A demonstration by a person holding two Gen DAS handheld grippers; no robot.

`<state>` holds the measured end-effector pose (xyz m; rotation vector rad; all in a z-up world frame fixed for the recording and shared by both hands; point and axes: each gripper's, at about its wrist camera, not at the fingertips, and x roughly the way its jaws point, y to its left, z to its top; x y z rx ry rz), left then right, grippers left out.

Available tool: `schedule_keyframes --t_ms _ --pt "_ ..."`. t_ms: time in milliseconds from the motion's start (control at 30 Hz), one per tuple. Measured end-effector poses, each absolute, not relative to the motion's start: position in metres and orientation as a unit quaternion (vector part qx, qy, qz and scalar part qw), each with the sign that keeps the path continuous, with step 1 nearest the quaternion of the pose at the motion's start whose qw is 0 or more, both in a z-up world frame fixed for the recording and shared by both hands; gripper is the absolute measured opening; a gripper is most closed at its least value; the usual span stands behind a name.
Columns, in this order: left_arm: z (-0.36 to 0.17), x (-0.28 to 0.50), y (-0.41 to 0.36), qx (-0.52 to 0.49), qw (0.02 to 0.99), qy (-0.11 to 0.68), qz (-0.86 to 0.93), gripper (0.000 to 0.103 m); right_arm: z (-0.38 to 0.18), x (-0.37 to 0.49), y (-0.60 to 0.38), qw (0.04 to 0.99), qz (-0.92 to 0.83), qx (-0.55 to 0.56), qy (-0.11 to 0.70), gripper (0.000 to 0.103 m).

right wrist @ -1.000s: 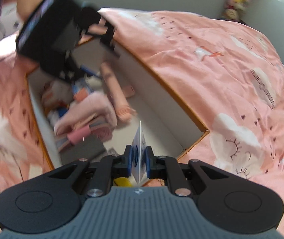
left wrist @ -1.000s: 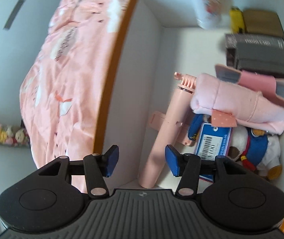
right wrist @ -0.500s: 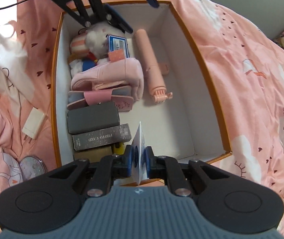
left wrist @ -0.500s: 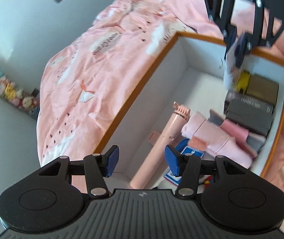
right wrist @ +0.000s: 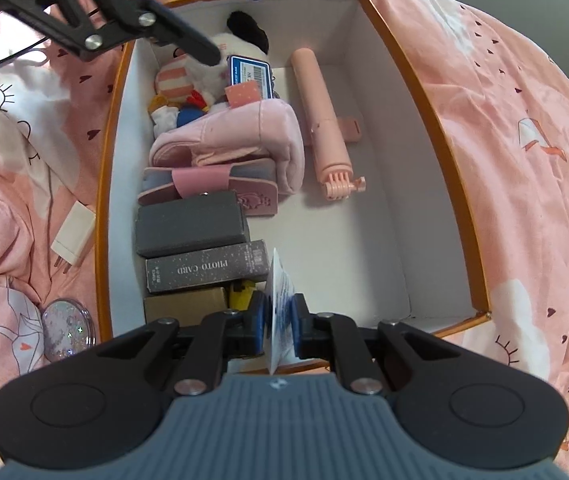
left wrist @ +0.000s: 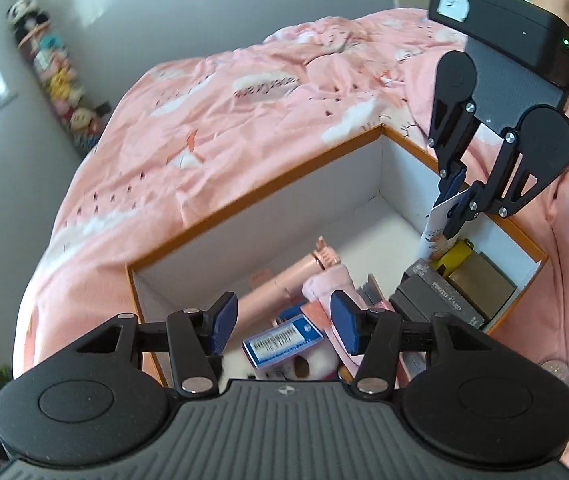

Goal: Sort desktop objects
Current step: 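Open the left gripper to release the selfie stick while right drops the card into the box, then reach both grippers down to the glitter compact and white charger plug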

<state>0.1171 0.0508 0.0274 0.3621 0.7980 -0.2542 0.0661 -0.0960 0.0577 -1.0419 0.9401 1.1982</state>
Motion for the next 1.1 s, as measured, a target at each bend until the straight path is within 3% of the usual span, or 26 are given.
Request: schedule_keyframes --t_ms 400,700,900,967,1100 --pt "0.038 0.078 0.058 0.075 0.91 0.389 -0.122 0.06 0.082 0.043 -0.11 0.656 0.506 -0.426 0.363 0.019" --pt "0.042 0.043 0.061 -0.014 0.897 0.418 -0.144 0.06 0.13 -0.02 -0.151 0.767 0.503 -0.253 0.308 0.019" --pt "0.031 0.038 0.051 -0.024 0.877 0.455 -0.153 0.06 0.112 -0.06 -0.165 0.795 0.474 -0.153 0.346 0.02" --pt "0.024 0.039 0.047 -0.035 0.868 0.471 -0.155 0.06 0.096 -0.068 -0.168 0.798 0.454 -0.132 0.374 0.03" --pt "0.002 0.038 0.039 -0.051 0.843 0.515 -0.147 0.06 0.052 -0.078 -0.172 0.791 0.402 -0.097 0.451 0.032"
